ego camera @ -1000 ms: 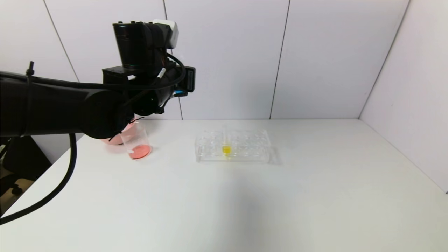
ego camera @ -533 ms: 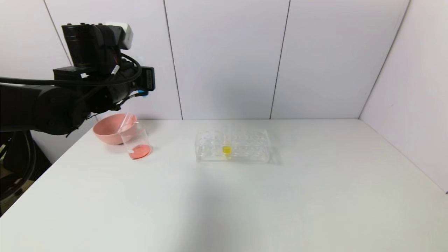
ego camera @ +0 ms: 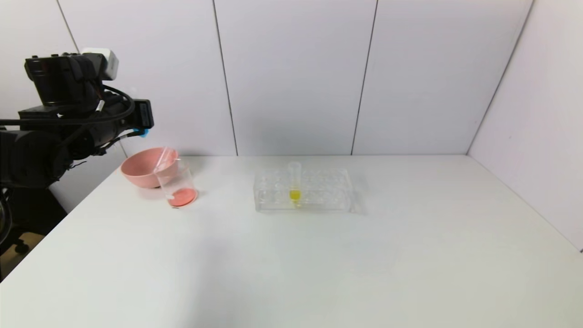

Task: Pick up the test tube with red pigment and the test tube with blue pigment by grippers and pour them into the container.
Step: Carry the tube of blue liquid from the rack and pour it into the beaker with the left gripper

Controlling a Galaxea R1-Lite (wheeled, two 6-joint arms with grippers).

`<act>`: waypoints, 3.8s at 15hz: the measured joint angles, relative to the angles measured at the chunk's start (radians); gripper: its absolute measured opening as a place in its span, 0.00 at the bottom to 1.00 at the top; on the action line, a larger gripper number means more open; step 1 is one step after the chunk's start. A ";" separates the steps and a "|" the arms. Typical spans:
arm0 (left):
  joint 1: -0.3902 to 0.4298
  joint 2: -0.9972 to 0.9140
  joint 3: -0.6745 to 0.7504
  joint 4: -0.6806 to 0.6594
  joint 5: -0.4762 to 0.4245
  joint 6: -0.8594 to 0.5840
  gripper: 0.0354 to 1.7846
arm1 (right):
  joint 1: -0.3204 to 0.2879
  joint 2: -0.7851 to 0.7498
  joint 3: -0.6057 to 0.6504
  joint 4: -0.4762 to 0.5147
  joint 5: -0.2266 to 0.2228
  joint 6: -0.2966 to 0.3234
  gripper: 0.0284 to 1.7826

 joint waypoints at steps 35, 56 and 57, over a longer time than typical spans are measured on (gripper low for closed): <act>0.208 0.094 0.113 -0.158 -0.374 0.001 0.24 | 0.000 0.000 0.000 0.000 0.000 0.000 1.00; 0.328 0.210 -0.450 0.677 -0.859 0.774 0.24 | 0.000 0.000 0.000 0.000 0.000 0.000 1.00; 0.328 0.216 -0.468 0.711 -0.859 0.793 0.24 | 0.000 0.000 0.000 0.000 0.000 0.001 1.00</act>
